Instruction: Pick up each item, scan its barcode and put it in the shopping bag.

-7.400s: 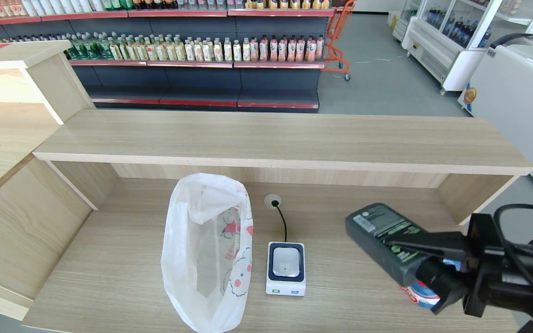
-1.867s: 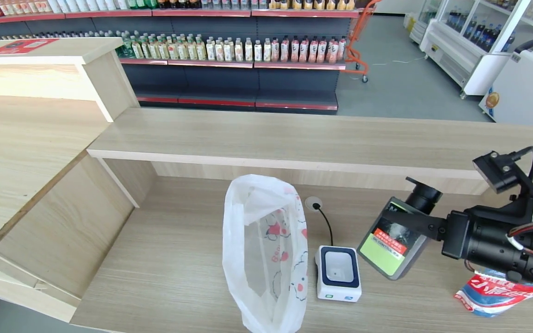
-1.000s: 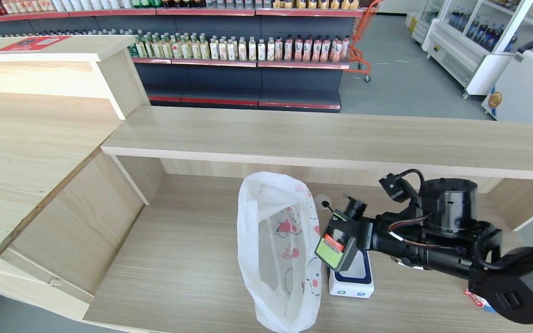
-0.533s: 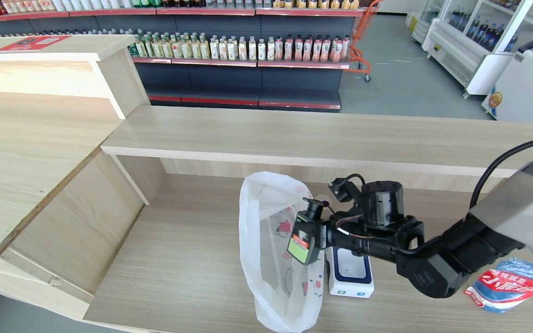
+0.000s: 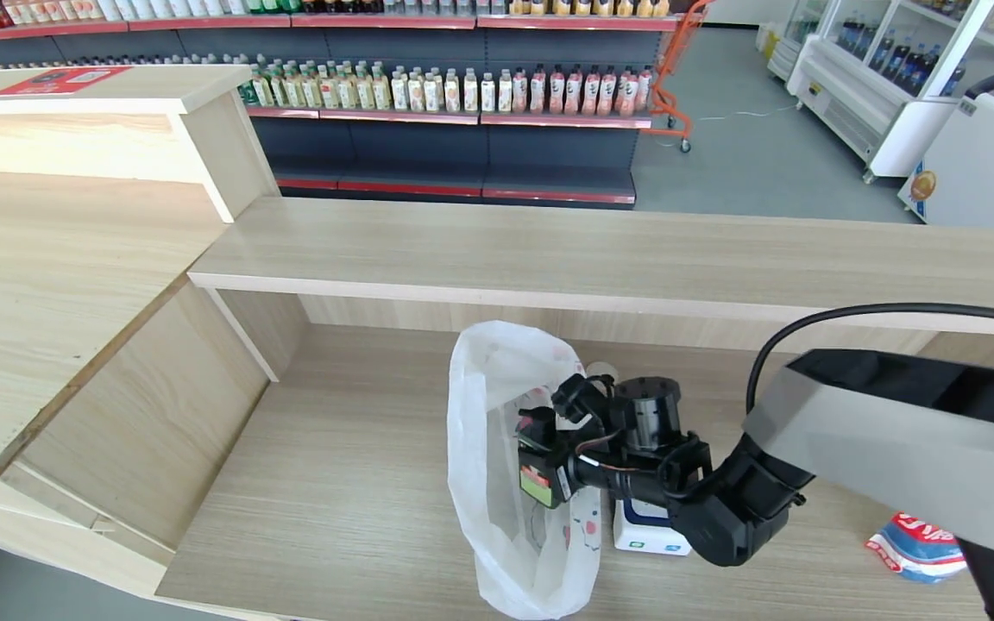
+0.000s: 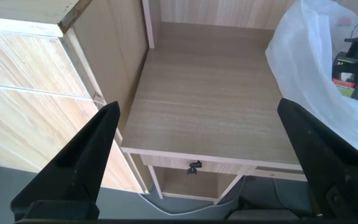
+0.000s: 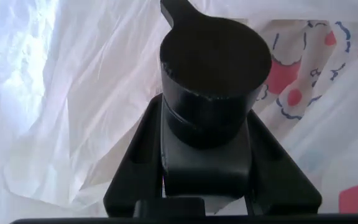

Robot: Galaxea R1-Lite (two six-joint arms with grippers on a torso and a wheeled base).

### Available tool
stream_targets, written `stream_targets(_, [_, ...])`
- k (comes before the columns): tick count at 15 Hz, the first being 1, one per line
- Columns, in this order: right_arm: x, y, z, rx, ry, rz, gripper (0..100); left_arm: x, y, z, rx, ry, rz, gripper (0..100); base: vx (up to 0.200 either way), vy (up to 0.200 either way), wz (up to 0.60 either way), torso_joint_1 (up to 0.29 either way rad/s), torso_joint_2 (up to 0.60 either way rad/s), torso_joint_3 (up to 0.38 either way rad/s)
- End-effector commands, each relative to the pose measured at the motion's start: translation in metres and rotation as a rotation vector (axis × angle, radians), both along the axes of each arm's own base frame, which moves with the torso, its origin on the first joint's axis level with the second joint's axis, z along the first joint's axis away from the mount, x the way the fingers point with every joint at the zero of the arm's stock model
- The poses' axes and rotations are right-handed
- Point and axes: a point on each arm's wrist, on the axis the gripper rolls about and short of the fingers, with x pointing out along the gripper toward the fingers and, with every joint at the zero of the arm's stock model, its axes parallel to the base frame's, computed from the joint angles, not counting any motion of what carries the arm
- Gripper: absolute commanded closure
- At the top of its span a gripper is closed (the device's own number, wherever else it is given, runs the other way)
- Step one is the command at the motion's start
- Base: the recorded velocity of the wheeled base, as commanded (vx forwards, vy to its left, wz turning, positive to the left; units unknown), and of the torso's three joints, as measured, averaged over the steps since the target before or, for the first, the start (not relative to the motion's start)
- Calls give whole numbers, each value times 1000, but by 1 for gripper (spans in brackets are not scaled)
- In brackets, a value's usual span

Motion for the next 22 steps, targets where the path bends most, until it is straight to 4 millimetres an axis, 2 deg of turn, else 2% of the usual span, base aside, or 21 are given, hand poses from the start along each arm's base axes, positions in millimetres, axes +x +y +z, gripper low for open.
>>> stream_targets(1, [7, 12, -24, -25, 5, 20, 100, 0, 0, 0, 0, -1, 0, 0, 0, 0, 0, 0, 0, 0])
stream_targets(2, [8, 14, -25, -23, 0, 24, 100, 0, 0, 0, 0, -1, 0, 0, 0, 0, 0, 0, 0, 0])
stream_targets(3, [8, 17, -24, -17, -4, 30, 0, 0, 0, 0, 0, -1, 0, 0, 0, 0, 0, 0, 0, 0])
stream_targets(6, [3, 14, -3, 76, 76, -12, 0, 0, 0, 0, 0, -1, 0, 0, 0, 0, 0, 0, 0, 0])
stream_targets(8, [-5, 4, 15, 147, 160, -62, 0, 0, 0, 0, 0, -1, 0, 0, 0, 0, 0, 0, 0, 0])
stream_targets(12, [-17, -37, 50, 205, 295, -158, 0, 0, 0, 0, 0, -1, 0, 0, 0, 0, 0, 0, 0, 0])
stream_targets(14, [-18, -43, 75, 281, 352, -203, 0, 0, 0, 0, 0, -1, 0, 0, 0, 0, 0, 0, 0, 0])
stream_targets(16, [-31, -51, 114, 404, 402, -237, 0, 0, 0, 0, 0, -1, 0, 0, 0, 0, 0, 0, 0, 0])
stream_targets(18, [-42, -65, 133, 428, 396, -262, 0, 0, 0, 0, 0, -1, 0, 0, 0, 0, 0, 0, 0, 0])
stream_targets(21, [-60, -77, 149, 443, 343, -269, 0, 0, 0, 0, 0, -1, 0, 0, 0, 0, 0, 0, 0, 0])
stream_targets(22, [-73, -85, 174, 441, 264, -305, 0, 0, 0, 0, 0, -1, 0, 0, 0, 0, 0, 0, 0, 0])
